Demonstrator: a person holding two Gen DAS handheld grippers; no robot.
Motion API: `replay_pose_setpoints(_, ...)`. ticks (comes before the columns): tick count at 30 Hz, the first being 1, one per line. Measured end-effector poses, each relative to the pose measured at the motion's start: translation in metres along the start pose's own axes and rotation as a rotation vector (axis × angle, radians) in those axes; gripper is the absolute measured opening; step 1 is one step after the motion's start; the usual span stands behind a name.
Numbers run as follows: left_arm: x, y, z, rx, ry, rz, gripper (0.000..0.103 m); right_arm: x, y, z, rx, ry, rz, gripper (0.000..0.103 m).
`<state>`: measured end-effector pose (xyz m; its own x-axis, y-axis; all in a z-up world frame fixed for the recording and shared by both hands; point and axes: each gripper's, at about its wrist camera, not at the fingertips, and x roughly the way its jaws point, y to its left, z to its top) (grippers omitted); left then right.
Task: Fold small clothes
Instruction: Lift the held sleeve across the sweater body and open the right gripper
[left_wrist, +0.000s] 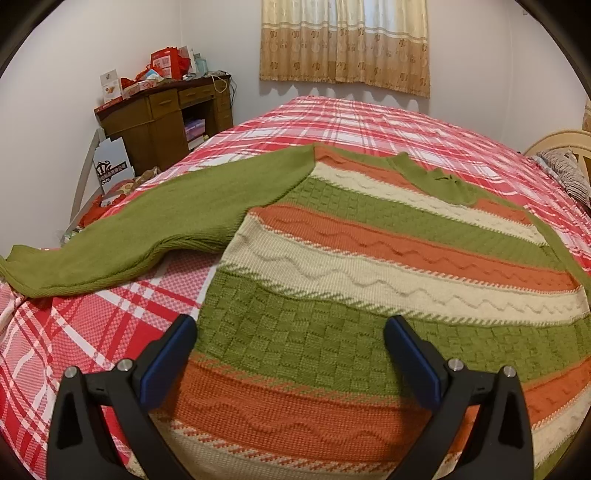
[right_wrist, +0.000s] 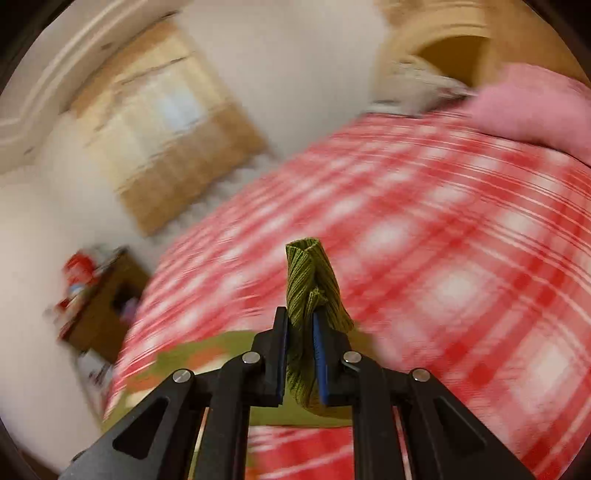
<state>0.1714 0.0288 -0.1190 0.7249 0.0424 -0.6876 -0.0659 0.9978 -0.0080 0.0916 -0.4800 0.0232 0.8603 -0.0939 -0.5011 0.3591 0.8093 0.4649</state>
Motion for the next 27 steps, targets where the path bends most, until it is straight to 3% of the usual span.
replay_pose_setpoints(6,0.000,0.002,-0.001,-0.011,-0.014,-0.018,0.103,0.072,0.122,-0.036,-0.071,0.153,0.239,0.013)
replay_pose_setpoints(12,-0.001,0.005,-0.001,-0.026,-0.029,-0.041,0.103,0.140,0.211,-0.091,-0.141,0.295,0.377,0.013)
replay_pose_setpoints(20,-0.002,0.009,-0.003,-0.046,-0.049,-0.071,0.103,0.218,0.265,-0.166,-0.236,0.477,0.453,0.013)
replay_pose_setpoints(27,-0.003,0.011,-0.003,-0.060,-0.064,-0.092,0.103,0.251,0.286,-0.205,-0.288,0.561,0.548,0.013)
